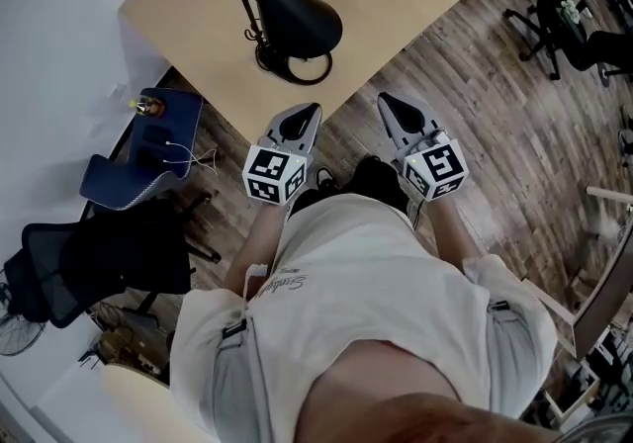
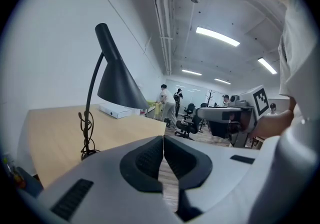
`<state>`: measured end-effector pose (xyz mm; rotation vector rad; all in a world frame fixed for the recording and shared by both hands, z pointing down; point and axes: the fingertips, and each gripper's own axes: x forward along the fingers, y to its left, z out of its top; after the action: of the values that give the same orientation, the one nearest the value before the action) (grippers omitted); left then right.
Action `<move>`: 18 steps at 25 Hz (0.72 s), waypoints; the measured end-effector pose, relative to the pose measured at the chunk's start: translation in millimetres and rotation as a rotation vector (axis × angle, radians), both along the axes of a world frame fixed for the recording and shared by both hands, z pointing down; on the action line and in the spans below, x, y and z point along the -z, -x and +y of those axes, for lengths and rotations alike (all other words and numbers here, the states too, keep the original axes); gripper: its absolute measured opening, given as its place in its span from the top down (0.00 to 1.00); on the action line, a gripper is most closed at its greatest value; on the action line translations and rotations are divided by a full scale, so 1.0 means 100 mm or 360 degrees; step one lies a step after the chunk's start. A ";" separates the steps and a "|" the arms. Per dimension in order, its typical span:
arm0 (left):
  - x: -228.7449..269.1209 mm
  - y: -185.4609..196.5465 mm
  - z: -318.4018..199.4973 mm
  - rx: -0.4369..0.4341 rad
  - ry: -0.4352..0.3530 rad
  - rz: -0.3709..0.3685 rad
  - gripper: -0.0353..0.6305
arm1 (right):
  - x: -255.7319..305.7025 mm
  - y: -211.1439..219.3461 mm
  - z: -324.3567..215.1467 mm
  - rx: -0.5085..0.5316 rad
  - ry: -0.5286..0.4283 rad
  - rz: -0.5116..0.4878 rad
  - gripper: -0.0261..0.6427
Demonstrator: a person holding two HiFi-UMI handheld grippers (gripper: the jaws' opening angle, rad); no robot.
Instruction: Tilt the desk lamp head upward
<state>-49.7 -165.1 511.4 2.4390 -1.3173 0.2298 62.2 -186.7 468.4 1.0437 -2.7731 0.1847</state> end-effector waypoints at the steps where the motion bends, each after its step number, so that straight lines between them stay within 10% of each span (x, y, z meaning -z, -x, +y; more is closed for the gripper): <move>1: 0.00 0.03 -0.01 0.0028 0.0005 -0.0003 0.92 | -0.02 0.02 -0.05 0.0017 0.0010 0.0000 0.97; 18: -0.06 0.22 -0.64 0.0530 0.0116 -0.0135 0.92 | -0.13 0.23 -0.99 0.0543 0.0067 -0.0017 0.97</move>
<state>-71.7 -228.7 517.2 2.1293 -1.6932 0.2899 39.0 -285.2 481.2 0.5472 -2.8873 0.2006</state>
